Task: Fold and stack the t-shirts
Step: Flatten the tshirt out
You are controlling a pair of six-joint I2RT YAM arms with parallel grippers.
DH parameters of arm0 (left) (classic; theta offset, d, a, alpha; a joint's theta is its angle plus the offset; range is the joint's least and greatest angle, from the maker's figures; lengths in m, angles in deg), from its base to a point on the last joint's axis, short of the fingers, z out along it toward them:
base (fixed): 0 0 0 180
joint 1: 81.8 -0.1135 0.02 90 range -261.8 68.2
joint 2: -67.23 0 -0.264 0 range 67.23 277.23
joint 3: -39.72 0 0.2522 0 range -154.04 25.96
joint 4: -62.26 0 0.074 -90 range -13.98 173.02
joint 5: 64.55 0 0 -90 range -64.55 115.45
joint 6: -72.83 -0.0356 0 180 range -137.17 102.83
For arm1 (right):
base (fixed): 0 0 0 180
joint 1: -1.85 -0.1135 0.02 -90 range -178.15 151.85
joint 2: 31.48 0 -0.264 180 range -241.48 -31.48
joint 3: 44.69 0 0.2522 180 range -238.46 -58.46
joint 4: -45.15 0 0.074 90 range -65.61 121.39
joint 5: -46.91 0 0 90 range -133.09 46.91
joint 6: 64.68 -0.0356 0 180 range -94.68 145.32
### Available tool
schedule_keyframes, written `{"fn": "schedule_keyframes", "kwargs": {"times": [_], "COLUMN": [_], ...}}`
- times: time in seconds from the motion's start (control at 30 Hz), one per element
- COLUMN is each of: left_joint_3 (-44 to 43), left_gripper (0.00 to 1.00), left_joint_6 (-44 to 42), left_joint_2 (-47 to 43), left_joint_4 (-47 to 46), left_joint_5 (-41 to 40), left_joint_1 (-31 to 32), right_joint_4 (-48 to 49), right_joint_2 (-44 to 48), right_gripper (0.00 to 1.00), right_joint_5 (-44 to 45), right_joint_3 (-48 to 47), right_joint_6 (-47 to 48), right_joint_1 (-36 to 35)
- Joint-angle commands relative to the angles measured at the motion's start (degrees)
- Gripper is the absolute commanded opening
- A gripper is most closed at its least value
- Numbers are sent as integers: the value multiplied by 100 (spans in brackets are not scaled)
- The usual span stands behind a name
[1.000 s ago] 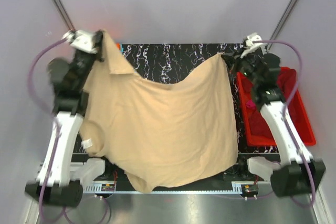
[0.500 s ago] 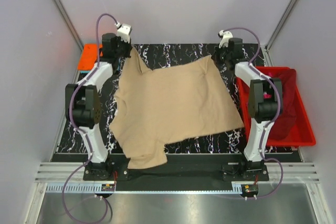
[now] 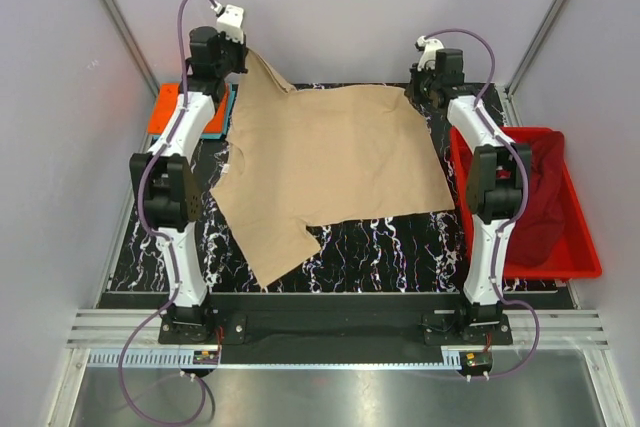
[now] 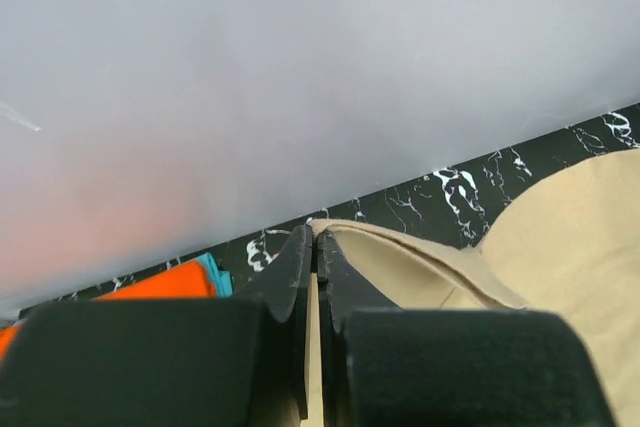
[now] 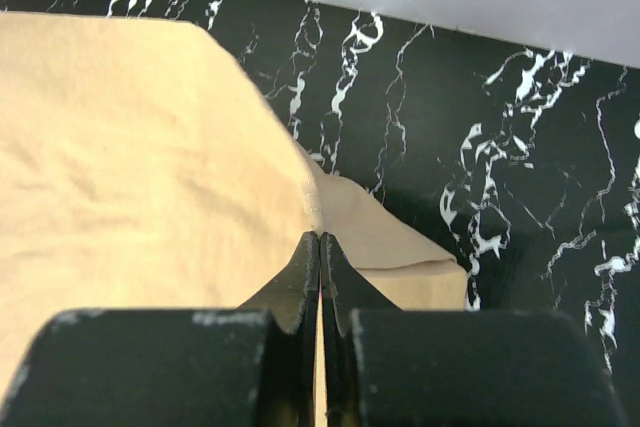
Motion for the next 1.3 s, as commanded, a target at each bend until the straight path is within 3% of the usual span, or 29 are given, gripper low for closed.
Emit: {"fn": "schedule_keyframes", "kwargs": {"times": [0.0, 0.2, 0.47, 0.63, 0.83, 0.97, 1.1, 1.27], "left_joint_3": [-391, -146, 1111, 1682, 1727, 1543, 1463, 2200], "left_gripper": [0, 0, 0, 0, 0, 0, 0, 0], "left_joint_6": [-31, -67, -128, 12, 109, 118, 13, -154], "left_joint_2": [-1052, -2519, -5040, -6492, -8013, -8436, -8209, -7673], "left_joint_4": [-63, -97, -406, -274, 51, 209, 218, -88], "left_joint_5": [-217, -129, -50, -14, 170, 135, 91, 39], "left_joint_1": [2, 10, 1, 10, 45, 116, 160, 160], "right_joint_4": [-330, -252, 592, 785, 584, 453, 460, 1057], "right_joint_2": [799, 2301, 5096, 6974, 8558, 8930, 8826, 8255], "right_gripper": [0, 0, 0, 0, 0, 0, 0, 0], "right_joint_5": [50, -19, -344, -1039, -1338, -1443, -1426, -1400], "right_joint_3": [-331, 55, 1786, 2603, 2754, 2640, 2701, 3438], "right_joint_6": [196, 433, 355, 66, -392, -708, -674, -682], "right_joint_1": [42, 34, 34, 34, 25, 34, 34, 34]}}
